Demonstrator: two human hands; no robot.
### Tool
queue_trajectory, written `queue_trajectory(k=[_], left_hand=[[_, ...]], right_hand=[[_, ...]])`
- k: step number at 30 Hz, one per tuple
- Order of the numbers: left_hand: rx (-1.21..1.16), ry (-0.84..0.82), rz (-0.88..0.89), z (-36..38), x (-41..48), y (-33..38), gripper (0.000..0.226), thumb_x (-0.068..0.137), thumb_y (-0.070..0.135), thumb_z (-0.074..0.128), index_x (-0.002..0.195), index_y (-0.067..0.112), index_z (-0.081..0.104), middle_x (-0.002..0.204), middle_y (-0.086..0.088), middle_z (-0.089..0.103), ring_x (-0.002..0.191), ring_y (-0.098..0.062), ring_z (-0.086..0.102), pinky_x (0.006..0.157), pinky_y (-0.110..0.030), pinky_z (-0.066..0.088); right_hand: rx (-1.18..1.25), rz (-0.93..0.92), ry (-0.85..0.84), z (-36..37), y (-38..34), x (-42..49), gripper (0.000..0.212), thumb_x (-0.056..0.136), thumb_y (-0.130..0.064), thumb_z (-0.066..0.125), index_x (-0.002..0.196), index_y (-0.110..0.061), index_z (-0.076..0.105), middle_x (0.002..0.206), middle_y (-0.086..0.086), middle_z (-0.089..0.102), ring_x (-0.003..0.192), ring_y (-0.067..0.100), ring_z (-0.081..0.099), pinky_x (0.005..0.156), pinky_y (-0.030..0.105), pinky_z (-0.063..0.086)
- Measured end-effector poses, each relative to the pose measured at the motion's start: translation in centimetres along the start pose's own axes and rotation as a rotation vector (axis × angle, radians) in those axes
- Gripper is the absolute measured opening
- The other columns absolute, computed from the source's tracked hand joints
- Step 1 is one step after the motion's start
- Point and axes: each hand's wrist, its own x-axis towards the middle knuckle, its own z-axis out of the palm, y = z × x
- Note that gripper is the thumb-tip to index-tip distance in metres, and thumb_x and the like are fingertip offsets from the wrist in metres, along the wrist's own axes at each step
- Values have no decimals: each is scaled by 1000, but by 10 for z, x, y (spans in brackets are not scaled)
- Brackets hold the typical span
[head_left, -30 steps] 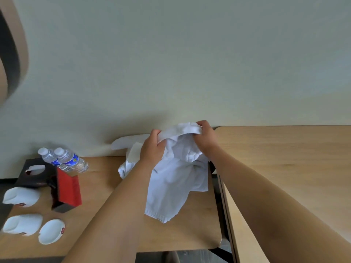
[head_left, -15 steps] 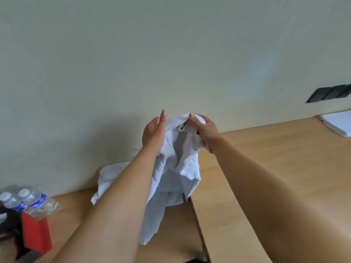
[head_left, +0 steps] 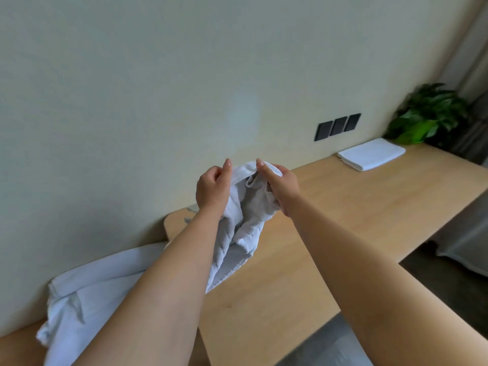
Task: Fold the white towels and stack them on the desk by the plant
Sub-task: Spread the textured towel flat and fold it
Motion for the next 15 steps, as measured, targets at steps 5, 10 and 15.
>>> queue_trajectory(k=[5, 10, 15], left_hand=[[32, -51, -15, 79, -51, 11, 53, 91, 51, 53, 53, 17, 38, 50, 4, 42, 54, -17, 40, 56, -31, 32], [54, -81, -71, 150, -105, 8, 51, 89, 54, 53, 55, 18, 42, 52, 5, 45, 57, -16, 43, 55, -29, 32], [80, -106, -79, 205, -127, 25, 50, 90, 52, 53, 54, 19, 41, 52, 5, 44, 56, -16, 42, 54, -29, 31]], right_hand=[[-62, -15, 24, -96, 10, -6, 31, 86, -43, 68, 74, -14, 65, 41, -12, 48, 44, 9, 33, 39, 16, 27], [-152, 59, 72, -184, 33, -4, 43, 77, -48, 75, 101, -14, 66, 53, -5, 50, 41, 5, 44, 38, 17, 33], [-147, 90, 72, -249, 43, 7, 49, 74, -52, 76, 106, -16, 65, 57, -4, 52, 42, 4, 47, 38, 16, 35]])
